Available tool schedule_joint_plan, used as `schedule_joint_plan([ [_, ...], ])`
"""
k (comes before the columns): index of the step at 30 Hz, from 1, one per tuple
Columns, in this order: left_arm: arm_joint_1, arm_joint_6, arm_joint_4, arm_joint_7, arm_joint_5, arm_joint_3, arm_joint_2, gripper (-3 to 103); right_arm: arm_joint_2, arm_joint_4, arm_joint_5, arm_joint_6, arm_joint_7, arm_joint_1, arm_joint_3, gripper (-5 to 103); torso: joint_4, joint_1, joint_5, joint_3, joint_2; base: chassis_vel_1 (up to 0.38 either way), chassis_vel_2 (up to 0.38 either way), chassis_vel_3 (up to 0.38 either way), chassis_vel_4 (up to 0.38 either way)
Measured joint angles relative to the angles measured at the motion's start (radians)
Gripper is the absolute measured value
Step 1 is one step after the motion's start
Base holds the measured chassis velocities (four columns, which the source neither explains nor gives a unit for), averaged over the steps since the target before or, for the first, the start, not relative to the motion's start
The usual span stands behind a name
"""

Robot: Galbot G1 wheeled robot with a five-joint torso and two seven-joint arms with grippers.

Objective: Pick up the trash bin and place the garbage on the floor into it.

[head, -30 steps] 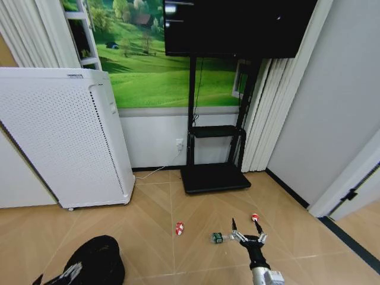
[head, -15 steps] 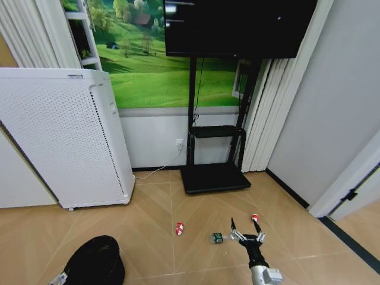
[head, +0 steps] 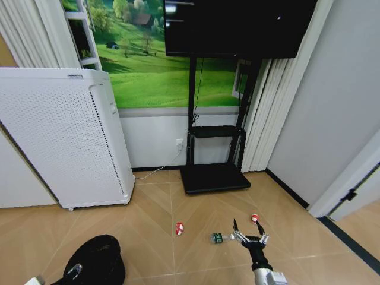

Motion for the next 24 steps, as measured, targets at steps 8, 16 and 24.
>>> schedule_joint_plan([
  [8,0.024,0.003,0.015,-0.002,-0.013,0.002,-0.009,11,0.004,0.005,0.0,0.0,0.007,0.001,-0.003,100,0.0,0.0,-0.0001,0.0,0.001,0.0,0.0,0.0,0.0],
  [16,0.032,-0.032,0.016,0.033,-0.01,-0.002,-0.013,4,0.004,0.006,0.0,-0.002,0.033,0.002,-0.004,100,0.0,0.0,-0.0001,0.001,0.001,0.0,0.0,0.0,0.0],
  [24,0.032,-0.198,0.025,0.152,0.185,-0.012,-0.014,4,0.002,-0.001,0.048,0.06,-0.027,0.006,0.007,100,0.0002,0.0,-0.0003,0.001,0.001,0.0,0.0,0.0,0.0],
])
